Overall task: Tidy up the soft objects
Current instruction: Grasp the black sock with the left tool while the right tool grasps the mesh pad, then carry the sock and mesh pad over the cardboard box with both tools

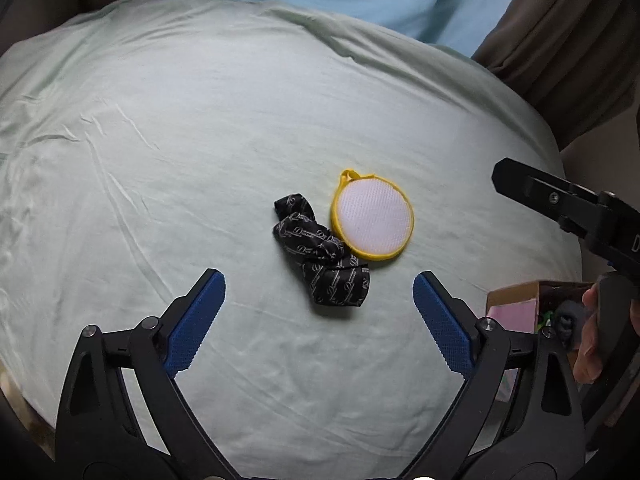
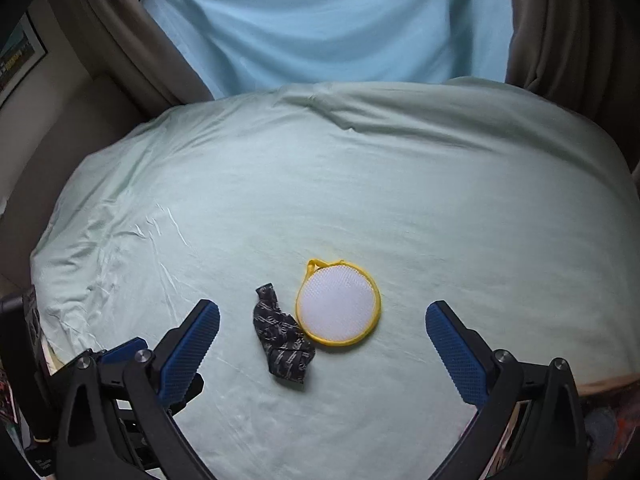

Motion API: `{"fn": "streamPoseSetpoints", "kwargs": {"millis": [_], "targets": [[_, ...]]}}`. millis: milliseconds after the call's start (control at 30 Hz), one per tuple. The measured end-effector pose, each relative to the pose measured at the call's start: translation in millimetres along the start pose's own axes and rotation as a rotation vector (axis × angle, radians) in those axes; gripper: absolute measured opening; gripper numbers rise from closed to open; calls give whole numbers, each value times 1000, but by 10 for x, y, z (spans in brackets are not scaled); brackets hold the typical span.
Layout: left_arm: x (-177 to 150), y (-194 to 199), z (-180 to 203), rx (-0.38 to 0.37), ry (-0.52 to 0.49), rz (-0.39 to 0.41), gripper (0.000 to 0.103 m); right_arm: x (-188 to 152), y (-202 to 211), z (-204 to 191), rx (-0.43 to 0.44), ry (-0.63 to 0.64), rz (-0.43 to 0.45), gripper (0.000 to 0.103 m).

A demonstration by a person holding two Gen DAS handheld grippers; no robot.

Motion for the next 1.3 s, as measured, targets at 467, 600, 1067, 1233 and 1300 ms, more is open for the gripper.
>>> {"fn": "streamPoseSetpoints", "kwargs": {"millis": [467,600,1067,1233,1300], "targets": [[-104,-1376,13,26,-54,-107,76,-159,-1576,107,-11,195,-201,99],[-116,-1466,33,-2,-57,-82,67,-239,-1807,124,-16,212,-241,98],[-141,-1445,58,-12,-104,-84,38,-362,-1806,92,-47,233,-227,68],[-122,-1351,26,-7,-114,-85,34,-391,-1726,-18,13,227,-238,38],[-106,-1281,23,-4,-120,-73,34,-381,-1692,-57,20,226,-233,36]]}}
Point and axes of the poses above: each gripper's, at about its wrist camera, not at the fingertips, and y roughly against the way its jaws point, z to its right, x to its top, the point moved 4 cm from there along -y, roughly the way its jaws point, and after that the axes turned 1 degree about z, right-handed, at the moved point
